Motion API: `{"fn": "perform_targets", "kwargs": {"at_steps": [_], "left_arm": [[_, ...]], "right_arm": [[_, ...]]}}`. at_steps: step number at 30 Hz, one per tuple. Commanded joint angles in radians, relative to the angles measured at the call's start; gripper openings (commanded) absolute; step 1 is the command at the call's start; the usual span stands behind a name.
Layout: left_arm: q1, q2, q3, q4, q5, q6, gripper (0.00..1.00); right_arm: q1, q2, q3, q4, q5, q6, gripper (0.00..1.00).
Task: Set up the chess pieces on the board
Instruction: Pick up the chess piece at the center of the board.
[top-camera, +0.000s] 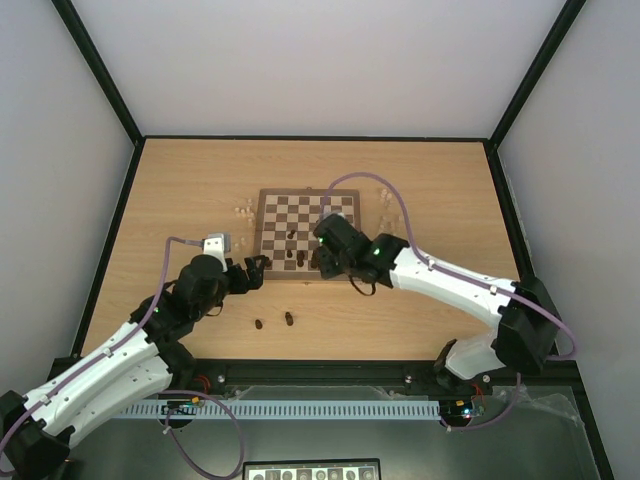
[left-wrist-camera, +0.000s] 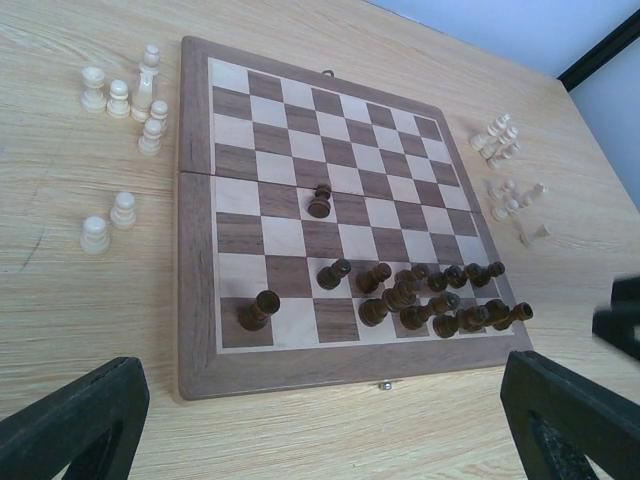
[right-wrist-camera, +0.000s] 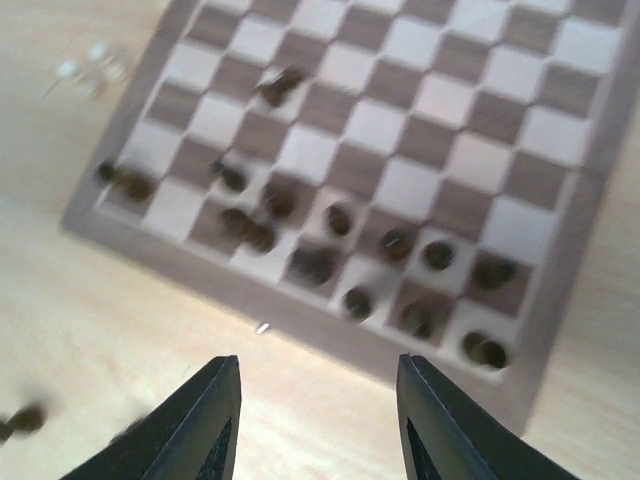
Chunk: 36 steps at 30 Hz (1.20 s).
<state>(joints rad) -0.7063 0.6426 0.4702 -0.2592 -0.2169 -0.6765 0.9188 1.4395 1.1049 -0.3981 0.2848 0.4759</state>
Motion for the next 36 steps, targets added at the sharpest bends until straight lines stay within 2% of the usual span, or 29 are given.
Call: {"fn": "perform_targets", "kwargs": {"at_steps": [1, 7, 13, 18, 26, 36], "left_arm": [[0.007, -0.026, 0.013, -0.014, 0.007, -0.005, 1.00], [0.007, -0.097, 0.030, -0.059, 0.020, -0.029, 0.99], [0.007, -0.154, 0.047, -0.089, 0.026, -0.049, 0.99], [0.005, -0.192, 0.060, -0.109, 0.032, -0.055, 0.99], [0.005, -0.190, 0.062, -0.107, 0.039, -0.051, 0.99], [0.005, -0.193, 0.061, -0.105, 0.044, -0.048, 1.00]], "right_arm": [[0.119, -0.016, -0.059, -0.049, -0.072, 0.043, 0.43], [0.277, 0.062, -0.063, -0.006, -0.117, 0.084, 0.41], [0.363, 0.199, -0.024, 0.023, -0.130, 0.105, 0.41], [0.382, 0.293, 0.027, 0.014, -0.108, 0.122, 0.43], [0.382, 0.355, 0.092, -0.002, -0.077, 0.119, 0.46], [0.381, 0.413, 0.125, -0.033, -0.059, 0.117, 0.38]]}}
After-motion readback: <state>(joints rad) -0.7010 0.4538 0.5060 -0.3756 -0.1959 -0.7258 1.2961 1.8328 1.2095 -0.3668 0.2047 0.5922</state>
